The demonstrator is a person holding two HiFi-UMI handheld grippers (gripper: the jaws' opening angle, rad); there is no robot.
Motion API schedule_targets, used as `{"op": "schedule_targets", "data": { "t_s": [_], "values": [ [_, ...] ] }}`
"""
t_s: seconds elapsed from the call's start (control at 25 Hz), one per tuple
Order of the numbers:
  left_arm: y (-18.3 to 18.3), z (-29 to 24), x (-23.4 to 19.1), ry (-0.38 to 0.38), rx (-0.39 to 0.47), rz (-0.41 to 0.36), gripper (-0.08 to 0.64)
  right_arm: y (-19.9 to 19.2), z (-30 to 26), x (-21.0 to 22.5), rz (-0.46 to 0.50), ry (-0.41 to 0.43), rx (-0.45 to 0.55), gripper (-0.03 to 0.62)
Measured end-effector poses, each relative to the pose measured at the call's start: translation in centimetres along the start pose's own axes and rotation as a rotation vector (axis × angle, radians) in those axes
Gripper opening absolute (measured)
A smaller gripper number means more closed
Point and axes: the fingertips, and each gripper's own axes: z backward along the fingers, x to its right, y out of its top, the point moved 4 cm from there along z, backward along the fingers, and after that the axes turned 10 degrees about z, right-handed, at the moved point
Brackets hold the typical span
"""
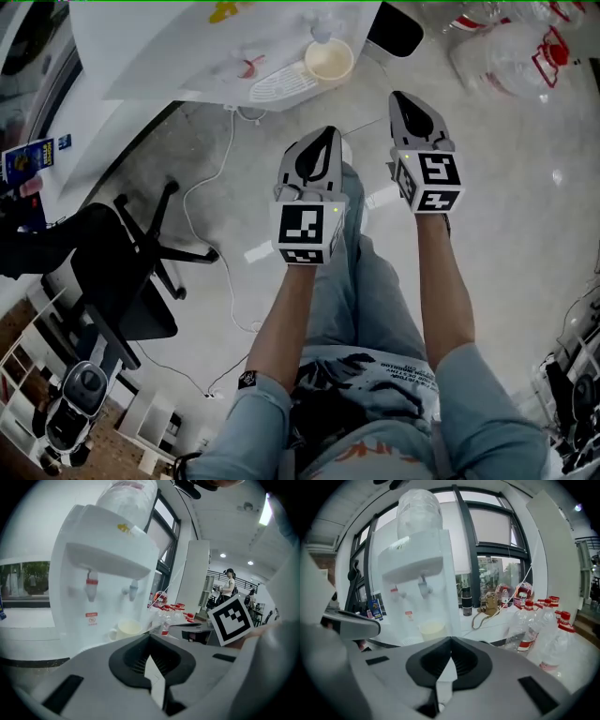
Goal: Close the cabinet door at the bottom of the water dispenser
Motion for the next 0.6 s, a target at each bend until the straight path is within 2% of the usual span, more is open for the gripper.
{"op": "schedule_targets", "data": {
  "t_s": [0.2,0.4,0.6],
  "values": [
    [5.2,4.3,2.1,0.016,0.05,0.005,0.02,5.1,5.2,-0.9,-0.024,0.016,0.045,0.028],
    [10.9,8.4,4.0,0.086,0.11,0.038,0.02,10.6,9.3,-2.6,-0.014,0.046,0.069,0.028],
    [15.8,10.6,7.5,0.069,0.157,-0.044,0.02,15.6,13.5,-2.7,-0.028,0.053,0.109,0.028]
  ]
}}
